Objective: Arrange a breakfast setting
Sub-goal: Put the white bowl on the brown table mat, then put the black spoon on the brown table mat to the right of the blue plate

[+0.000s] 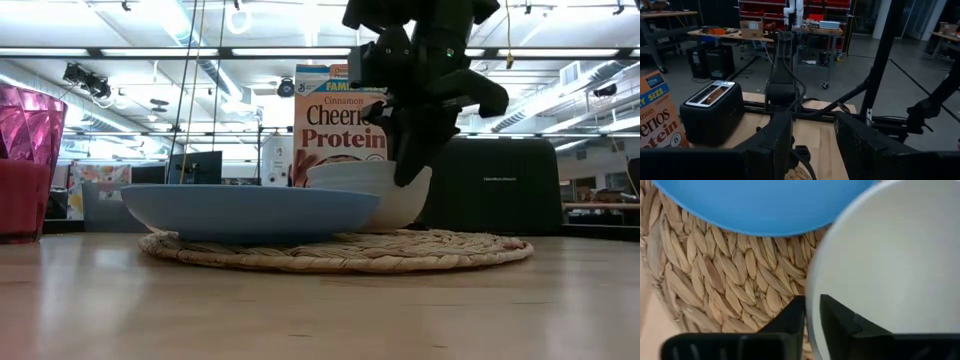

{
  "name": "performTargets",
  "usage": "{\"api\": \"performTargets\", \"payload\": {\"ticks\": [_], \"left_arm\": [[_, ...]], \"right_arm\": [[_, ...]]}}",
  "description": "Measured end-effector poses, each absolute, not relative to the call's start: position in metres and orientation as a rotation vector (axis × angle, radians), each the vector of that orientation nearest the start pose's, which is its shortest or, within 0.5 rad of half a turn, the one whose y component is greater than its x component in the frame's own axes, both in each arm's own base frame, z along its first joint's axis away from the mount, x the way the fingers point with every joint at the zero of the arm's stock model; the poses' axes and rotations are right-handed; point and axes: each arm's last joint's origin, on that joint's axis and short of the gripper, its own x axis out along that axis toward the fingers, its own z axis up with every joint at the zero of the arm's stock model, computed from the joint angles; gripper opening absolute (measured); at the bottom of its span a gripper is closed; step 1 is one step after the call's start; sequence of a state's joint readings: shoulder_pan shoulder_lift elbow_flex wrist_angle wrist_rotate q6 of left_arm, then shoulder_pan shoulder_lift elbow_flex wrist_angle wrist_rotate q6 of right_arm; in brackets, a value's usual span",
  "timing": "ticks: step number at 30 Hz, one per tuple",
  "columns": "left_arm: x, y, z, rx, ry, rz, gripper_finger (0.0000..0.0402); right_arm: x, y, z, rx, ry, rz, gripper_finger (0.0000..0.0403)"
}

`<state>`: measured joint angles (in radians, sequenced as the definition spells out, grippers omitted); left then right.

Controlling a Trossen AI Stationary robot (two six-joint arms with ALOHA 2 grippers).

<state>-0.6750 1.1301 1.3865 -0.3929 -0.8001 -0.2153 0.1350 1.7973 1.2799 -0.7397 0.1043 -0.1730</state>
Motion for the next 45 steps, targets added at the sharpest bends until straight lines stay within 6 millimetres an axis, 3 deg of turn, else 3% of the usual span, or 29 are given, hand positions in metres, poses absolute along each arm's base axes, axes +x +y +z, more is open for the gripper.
{"api": "performTargets", "payload": {"ticks": [5, 8, 11, 14, 20, 25, 29, 33, 45], "left_arm": [[0.182, -0.119, 0.45, -0.121, 0.088, 0.135, 0.0156], [0.181, -0.12, 0.45, -0.109, 0.091, 0.12, 0.0156], [0.179, -0.125, 0.45, -0.081, 0.097, 0.061, 0.0156], [0.18, -0.13, 0.449, -0.045, 0.105, 0.031, 0.0156], [0.18, -0.135, 0.448, -0.016, 0.111, -0.029, 0.0156], [0.178, -0.14, 0.447, 0.005, 0.122, -0.135, 0.0156], [0.174, -0.146, 0.447, 0.033, 0.122, -0.201, 0.0156], [0.174, -0.151, 0.445, 0.033, 0.128, -0.214, 0.0156], [0.198, -0.173, 0.427, 0.006, 0.179, -0.203, 0.0156]], "right_arm": [[0.352, 0.047, 0.224, -0.261, 1.257, 0.089, 0.0138], [0.348, 0.055, 0.258, -0.17, 1.294, 0.039, 0.0166], [0.337, 0.067, 0.292, 0.037, 1.362, -0.012, 0.0174], [0.32, 0.087, 0.317, 0.248, 1.459, -0.085, 0.0174], [0.268, 0.149, 0.335, 0.35, 1.672, 0.009, 0.0178], [0.232, 0.193, 0.33, 0.424, 1.874, 0.157, 0.019], [0.215, 0.209, 0.316, 0.398, 2.009, 0.301, 0.0205], [0.205, 0.206, 0.295, 0.377, 2.106, 0.431, 0.0209], [0.195, 0.178, 0.233, 0.36, 2.066, 0.673, 0.021]]}}
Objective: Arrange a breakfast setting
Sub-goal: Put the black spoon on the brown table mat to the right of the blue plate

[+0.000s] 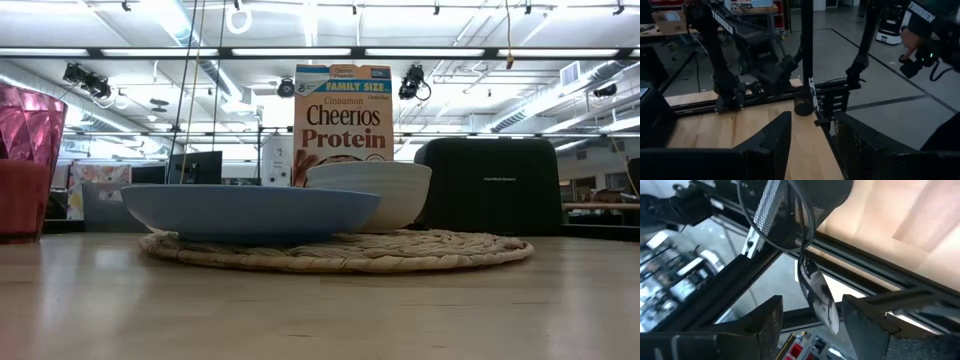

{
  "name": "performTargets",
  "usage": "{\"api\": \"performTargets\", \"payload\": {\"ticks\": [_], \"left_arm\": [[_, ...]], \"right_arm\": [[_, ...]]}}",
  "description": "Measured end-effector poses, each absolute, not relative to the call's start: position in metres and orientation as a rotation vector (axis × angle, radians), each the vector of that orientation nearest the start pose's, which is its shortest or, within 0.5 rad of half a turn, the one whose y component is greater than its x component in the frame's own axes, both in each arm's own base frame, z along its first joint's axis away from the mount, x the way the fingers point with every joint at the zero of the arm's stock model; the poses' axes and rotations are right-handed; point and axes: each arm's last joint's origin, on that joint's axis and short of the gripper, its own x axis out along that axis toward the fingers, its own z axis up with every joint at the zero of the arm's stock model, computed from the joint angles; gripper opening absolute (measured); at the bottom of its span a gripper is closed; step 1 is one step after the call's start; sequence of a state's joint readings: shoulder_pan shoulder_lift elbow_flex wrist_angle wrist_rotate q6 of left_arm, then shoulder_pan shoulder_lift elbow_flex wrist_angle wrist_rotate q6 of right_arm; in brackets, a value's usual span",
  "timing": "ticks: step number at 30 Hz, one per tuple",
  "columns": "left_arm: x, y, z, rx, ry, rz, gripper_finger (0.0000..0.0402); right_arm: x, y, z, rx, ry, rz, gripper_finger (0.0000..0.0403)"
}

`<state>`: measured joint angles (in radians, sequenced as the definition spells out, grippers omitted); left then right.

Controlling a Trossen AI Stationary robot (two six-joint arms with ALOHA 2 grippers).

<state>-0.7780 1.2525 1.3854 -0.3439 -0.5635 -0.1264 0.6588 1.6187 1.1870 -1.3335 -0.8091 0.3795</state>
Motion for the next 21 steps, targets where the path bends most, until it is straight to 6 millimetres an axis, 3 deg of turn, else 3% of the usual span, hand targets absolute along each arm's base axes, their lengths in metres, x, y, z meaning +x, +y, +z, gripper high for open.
{"api": "performTargets", "payload": {"ticks": [5, 10, 21], "left_arm": [[0.207, -0.173, 0.425, -0.027, 0.175, -0.177, 0.0156], [0.212, -0.166, 0.425, -0.039, 0.175, -0.144, 0.0156], [0.216, -0.161, 0.425, -0.026, 0.174, -0.122, 0.0156]], "right_arm": [[0.19, 0.176, 0.211, 0.464, 2.095, 0.774, 0.0209], [0.182, 0.176, 0.198, 0.457, 2.118, 0.78, 0.0196], [0.18, 0.177, 0.195, 0.49, 2.115, 0.841, 0.0104]]}}
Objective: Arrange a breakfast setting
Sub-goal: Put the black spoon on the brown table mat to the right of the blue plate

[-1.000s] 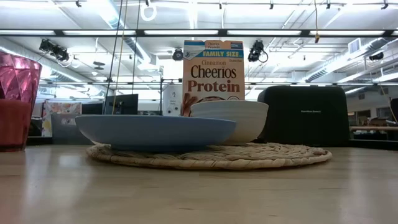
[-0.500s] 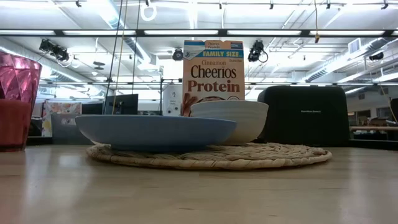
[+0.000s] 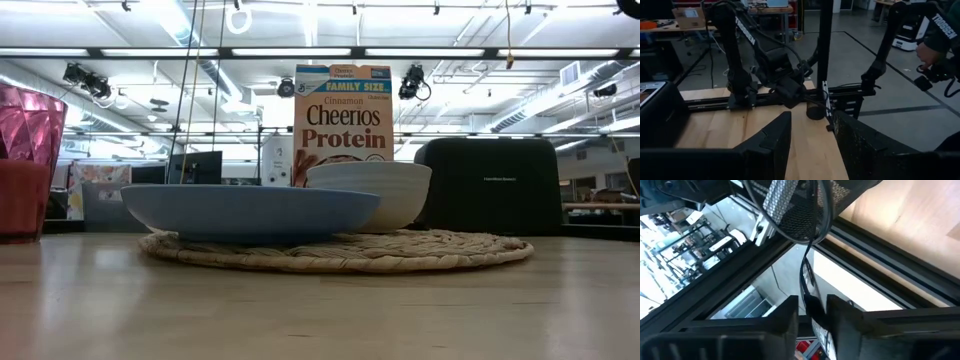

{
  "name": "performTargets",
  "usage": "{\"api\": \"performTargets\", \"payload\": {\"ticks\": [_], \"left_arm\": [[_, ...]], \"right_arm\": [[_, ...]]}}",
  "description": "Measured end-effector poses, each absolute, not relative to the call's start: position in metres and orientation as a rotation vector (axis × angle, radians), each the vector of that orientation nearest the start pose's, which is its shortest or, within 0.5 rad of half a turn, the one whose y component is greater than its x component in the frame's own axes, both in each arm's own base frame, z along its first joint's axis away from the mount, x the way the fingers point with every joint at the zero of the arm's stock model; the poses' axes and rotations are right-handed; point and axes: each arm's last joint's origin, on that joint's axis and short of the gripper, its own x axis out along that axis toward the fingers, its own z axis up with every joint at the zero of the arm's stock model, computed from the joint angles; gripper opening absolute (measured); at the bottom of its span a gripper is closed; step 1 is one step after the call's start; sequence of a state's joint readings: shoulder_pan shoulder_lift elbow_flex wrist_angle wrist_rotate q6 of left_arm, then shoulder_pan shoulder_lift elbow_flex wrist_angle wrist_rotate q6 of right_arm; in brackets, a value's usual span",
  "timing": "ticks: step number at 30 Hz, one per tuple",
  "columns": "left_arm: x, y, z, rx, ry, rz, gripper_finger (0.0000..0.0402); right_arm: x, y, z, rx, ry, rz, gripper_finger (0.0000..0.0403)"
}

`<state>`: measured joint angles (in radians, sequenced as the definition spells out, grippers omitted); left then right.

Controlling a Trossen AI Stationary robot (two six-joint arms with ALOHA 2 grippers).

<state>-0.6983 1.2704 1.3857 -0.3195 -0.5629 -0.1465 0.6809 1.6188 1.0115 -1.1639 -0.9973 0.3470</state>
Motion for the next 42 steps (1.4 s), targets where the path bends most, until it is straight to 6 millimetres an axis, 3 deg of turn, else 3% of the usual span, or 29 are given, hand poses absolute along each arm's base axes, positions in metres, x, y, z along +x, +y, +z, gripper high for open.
{"api": "performTargets", "payload": {"ticks": [12, 18, 23, 29, 35, 39, 42], "left_arm": [[0.223, -0.145, 0.425, -0.019, 0.19, -0.056, 0.0156], [0.23, -0.133, 0.424, -0.056, 0.191, -0.004, 0.0159], [0.235, -0.124, 0.422, -0.097, 0.21, 0.04, 0.0189], [0.24, -0.113, 0.417, -0.163, 0.271, 0.017, 0.024], [0.251, -0.103, 0.399, -0.301, 0.347, -0.113, 0.0253], [0.262, -0.1, 0.379, -0.402, 0.333, -0.217, 0.0254], [0.273, -0.096, 0.358, -0.517, 0.26, -0.291, 0.0254]], "right_arm": [[0.178, 0.177, 0.205, 0.597, 2.165, 0.903, 0.0009], [0.174, 0.174, 0.24, 0.582, 2.183, 0.876, 0.0013], [0.169, 0.169, 0.28, 0.527, 2.164, 0.853, 0.001], [0.168, 0.165, 0.332, 0.451, 1.979, 0.825, 0.001], [0.166, 0.16, 0.382, 0.35, 1.727, 0.818, 0.001], [0.17, 0.157, 0.399, 0.18, 1.543, 0.761, 0.001], [0.183, 0.159, 0.398, -0.035, 1.417, 0.69, 0.0009]]}}
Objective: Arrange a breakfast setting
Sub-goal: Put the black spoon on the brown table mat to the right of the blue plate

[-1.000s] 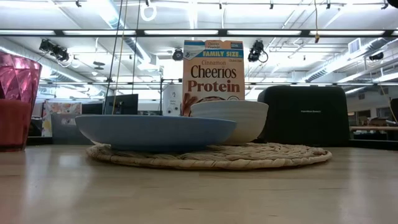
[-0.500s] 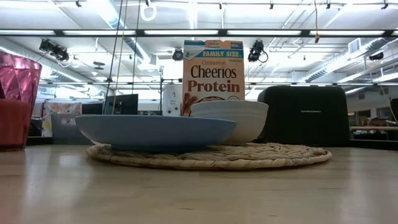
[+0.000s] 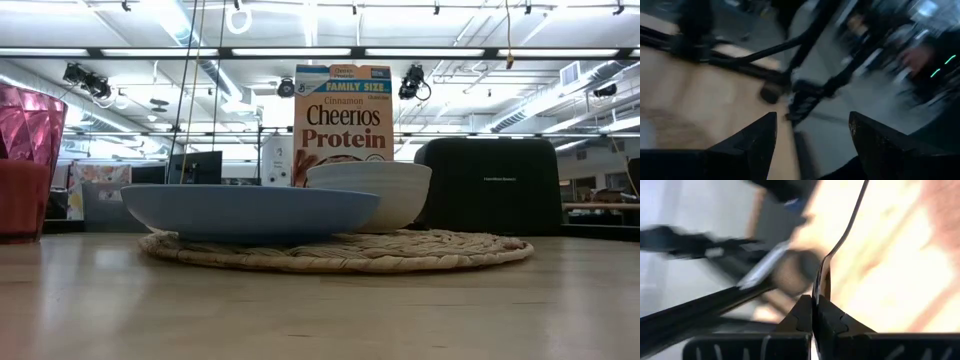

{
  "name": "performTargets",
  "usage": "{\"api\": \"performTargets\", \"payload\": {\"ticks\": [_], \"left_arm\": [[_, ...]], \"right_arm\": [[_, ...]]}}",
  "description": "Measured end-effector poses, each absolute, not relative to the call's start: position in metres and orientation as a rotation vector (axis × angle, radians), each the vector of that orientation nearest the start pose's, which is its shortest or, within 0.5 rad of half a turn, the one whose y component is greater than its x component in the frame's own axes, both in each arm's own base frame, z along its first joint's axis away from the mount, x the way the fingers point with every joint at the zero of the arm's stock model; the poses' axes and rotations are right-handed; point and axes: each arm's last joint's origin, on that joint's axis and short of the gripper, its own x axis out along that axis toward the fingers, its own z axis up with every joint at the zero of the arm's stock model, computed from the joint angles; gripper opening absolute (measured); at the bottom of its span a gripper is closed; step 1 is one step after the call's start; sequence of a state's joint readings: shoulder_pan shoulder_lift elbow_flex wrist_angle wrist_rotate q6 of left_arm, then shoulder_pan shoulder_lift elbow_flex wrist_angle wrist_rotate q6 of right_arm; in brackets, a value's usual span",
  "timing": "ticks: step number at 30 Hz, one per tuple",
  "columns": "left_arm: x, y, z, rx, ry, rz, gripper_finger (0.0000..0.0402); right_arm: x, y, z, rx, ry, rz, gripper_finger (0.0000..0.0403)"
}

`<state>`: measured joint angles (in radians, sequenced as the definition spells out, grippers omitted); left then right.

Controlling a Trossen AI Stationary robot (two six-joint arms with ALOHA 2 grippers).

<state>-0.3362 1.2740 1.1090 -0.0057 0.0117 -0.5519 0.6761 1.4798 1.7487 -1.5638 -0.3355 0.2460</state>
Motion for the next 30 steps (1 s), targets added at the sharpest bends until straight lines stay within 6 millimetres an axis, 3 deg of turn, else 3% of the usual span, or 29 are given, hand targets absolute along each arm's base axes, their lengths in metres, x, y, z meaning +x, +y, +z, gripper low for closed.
{"api": "performTargets", "payload": {"ticks": [6, 12, 14, 21, 26, 30], "left_arm": [[0.28, -0.076, 0.319, -0.806, 0.173, -0.267, 0.0255], [0.282, -0.067, 0.3, -1.064, 0.221, -0.256, 0.0256], [0.284, -0.065, 0.296, -1.1, 0.236, -0.234, 0.0256], [0.308, -0.035, 0.312, -1.099, 0.066, -0.258, 0.0256], [0.331, -0.013, 0.314, -1.101, 0.079, -0.267, 0.025], [0.346, -0.012, 0.318, -1.087, 0.114, -0.357, 0.0243]], "right_arm": [[0.214, 0.161, 0.384, -0.481, 1.276, 0.588, 0.0009], [0.233, 0.156, 0.382, -1.306, 1.073, 0.416, 0.0009], [0.241, 0.154, 0.386, -1.491, 1.004, 0.389, 0.0009], [0.26, 0.15, 0.396, -1.647, 0.872, 0.331, 0.0009], [0.271, 0.155, 0.401, -1.694, 0.762, 0.313, 0.0009], [0.275, 0.157, 0.404, -1.708, 0.725, 0.278, 0.001]]}}
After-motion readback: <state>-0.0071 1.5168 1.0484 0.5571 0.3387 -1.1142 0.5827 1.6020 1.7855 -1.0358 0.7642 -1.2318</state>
